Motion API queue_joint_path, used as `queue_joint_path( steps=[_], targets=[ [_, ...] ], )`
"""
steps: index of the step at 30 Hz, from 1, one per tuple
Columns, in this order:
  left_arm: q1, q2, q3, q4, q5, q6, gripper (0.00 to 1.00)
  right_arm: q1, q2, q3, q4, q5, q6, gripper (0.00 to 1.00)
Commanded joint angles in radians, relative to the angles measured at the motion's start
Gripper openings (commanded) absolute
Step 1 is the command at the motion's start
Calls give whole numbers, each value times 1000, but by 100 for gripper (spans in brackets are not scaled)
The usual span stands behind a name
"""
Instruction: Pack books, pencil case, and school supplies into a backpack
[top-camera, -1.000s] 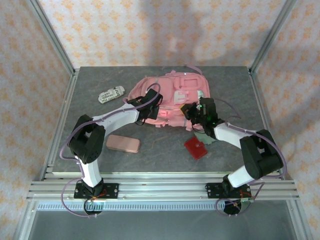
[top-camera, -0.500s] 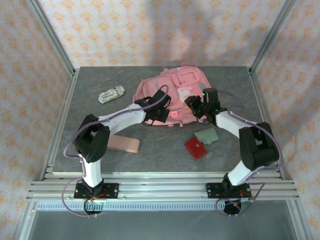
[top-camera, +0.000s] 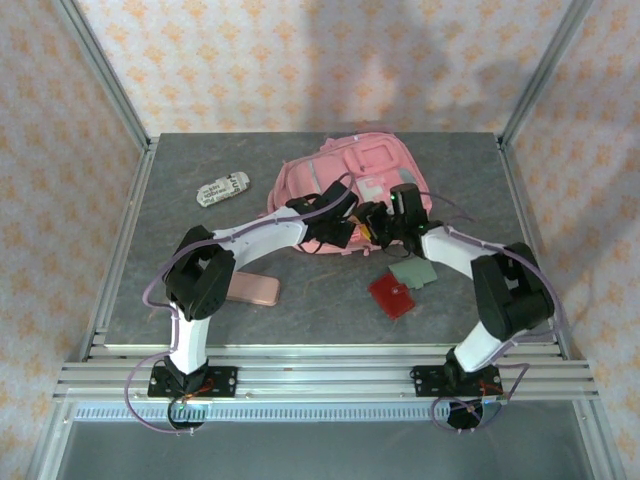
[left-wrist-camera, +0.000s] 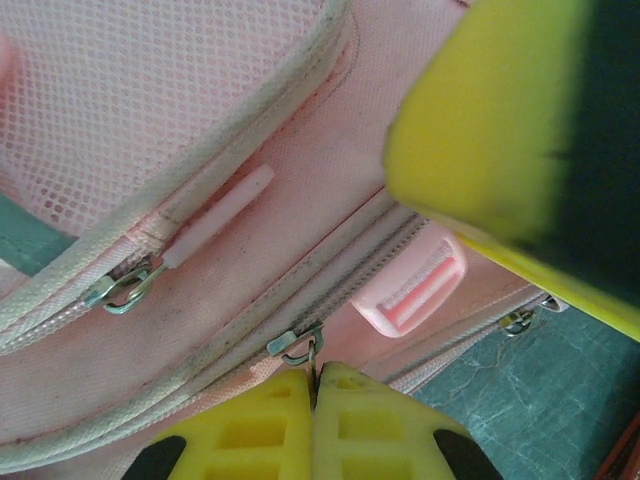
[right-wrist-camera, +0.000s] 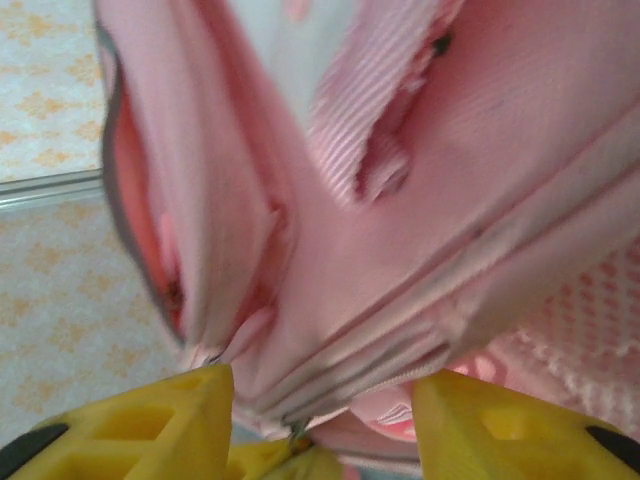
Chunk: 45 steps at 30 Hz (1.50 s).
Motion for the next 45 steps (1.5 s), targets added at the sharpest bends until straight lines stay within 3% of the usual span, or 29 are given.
queue_joint_path(
  steps=[1,3,6,8,17,35,36,39,44,45],
  targets=[
    [-9,-25,-15,-40,-65,28,0,-7,63,51,47,50,33,43],
    [-4,-35,-37,-43,-100,30,0,-16,94,58,58,65,49,32],
    [21,-41,-74,-39,-134,25,0,-41,115,35,107,71,75,5],
    [47,-82,-107,-28,-159,19,0,-60,107,20,111,86,75,0],
    [143,-148,-172,-48,-262,32,0,-96,17,-20,75,165,17,0],
    [-44,-191,-96,-83,45,35,0,-161,64,214,-89,146,-117,0],
    [-55,-187,-90,-73,58,32,0,-163,64,214,-93,146,-121,2],
    [-78,-161,-68,-52,49,16,0,-162,61,211,-118,117,-120,27],
    [-77,-119,-27,-65,-77,-16,0,-130,-13,82,-52,36,-67,35],
    [-76,-125,-31,-61,-99,-25,4,-120,-33,64,-54,40,-66,36]
  ],
)
